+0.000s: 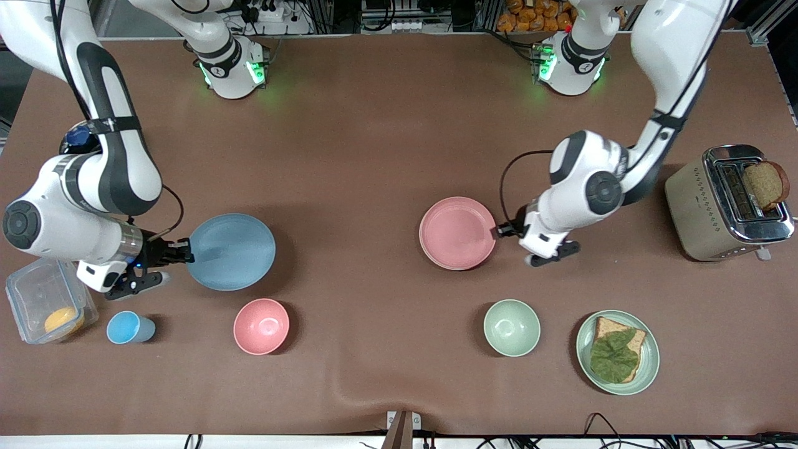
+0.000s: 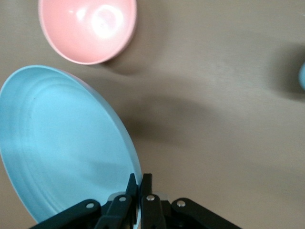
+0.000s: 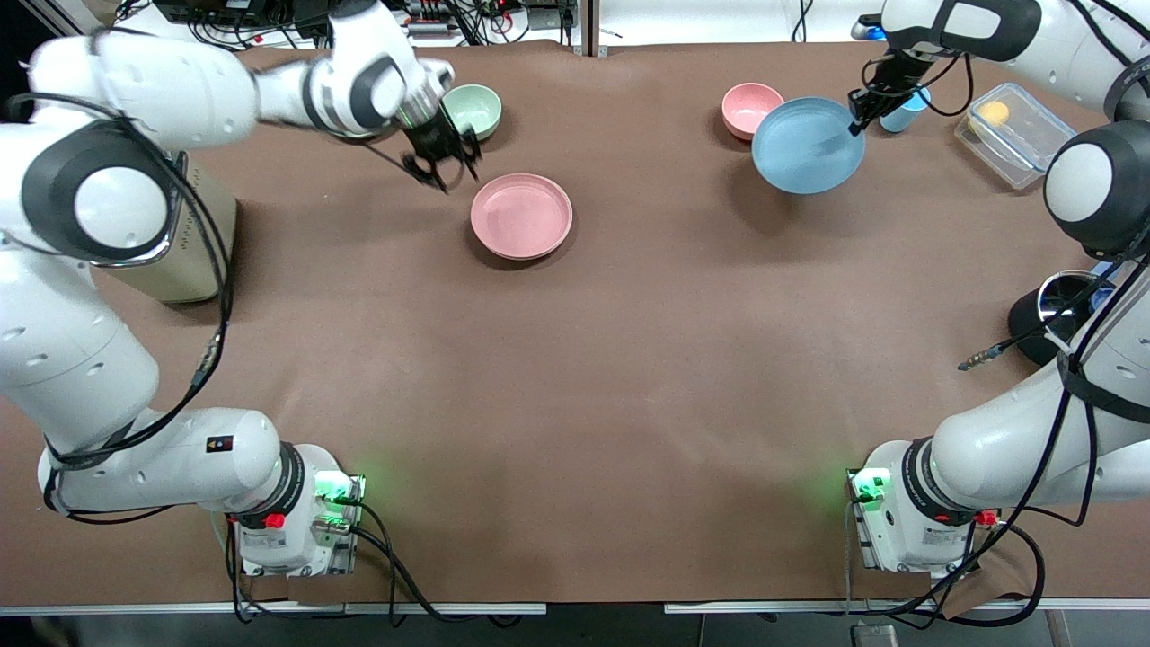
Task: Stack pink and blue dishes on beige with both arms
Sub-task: 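Release the pink plate with the left gripper while the right gripper lifts blue, then carry the blue plate onto the pink plate with the right gripper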
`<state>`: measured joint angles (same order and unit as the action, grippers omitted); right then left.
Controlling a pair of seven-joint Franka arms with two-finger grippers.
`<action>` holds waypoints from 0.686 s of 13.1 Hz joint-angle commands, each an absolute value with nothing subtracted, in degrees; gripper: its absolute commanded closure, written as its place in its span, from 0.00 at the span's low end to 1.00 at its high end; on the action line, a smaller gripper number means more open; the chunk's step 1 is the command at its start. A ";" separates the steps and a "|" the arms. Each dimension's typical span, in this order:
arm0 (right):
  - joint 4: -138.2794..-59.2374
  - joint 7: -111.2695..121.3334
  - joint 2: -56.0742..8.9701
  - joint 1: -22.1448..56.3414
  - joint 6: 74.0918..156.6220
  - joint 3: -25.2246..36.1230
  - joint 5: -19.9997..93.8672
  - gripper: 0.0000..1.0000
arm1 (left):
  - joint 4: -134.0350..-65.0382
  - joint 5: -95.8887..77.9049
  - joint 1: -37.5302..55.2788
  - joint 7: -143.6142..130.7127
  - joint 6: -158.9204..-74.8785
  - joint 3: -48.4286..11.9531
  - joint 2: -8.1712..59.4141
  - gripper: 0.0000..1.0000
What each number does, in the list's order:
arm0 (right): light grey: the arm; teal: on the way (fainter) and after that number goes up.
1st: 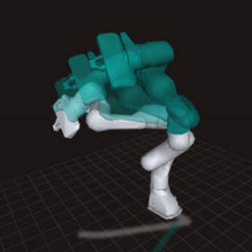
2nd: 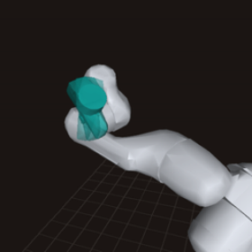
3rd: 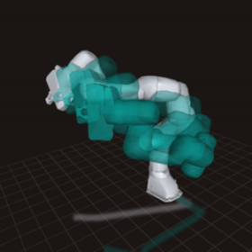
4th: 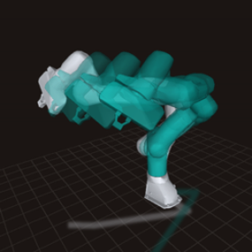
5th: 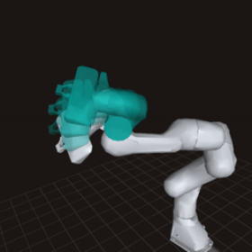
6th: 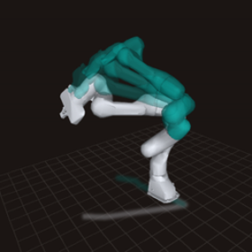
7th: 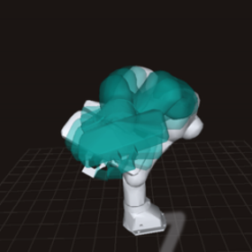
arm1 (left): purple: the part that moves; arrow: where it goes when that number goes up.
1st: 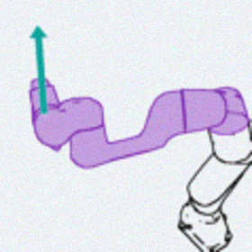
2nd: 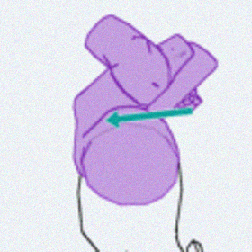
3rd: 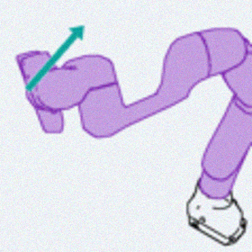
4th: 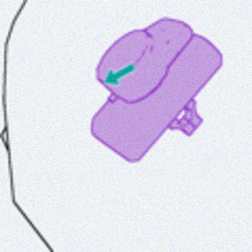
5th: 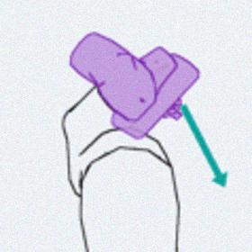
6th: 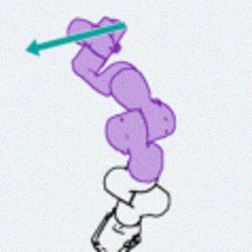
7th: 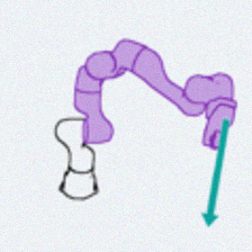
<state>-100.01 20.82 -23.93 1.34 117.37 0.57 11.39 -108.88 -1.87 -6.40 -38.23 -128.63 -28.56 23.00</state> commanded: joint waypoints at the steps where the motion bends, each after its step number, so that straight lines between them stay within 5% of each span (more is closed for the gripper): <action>1: -100.55 14.53 -22.94 5.43 116.81 0.53 12.92 1.00 | -103.04 5.59 -12.73 -37.98 -116.32 -28.65 14.52 0.00; 5: -100.55 2.23 -22.50 12.72 116.54 0.44 14.75 1.00 | -93.80 9.50 -20.11 -22.28 -104.17 -28.91 9.68 0.00; 9: -100.55 -13.14 -22.94 21.34 117.33 0.62 20.91 1.00 | -90.62 9.32 -21.44 -19.78 -100.73 -28.83 5.98 0.00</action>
<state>-99.96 -6.51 -23.89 17.99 117.32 -0.07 18.25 -91.62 8.45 -21.57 -20.27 -102.37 -28.34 7.19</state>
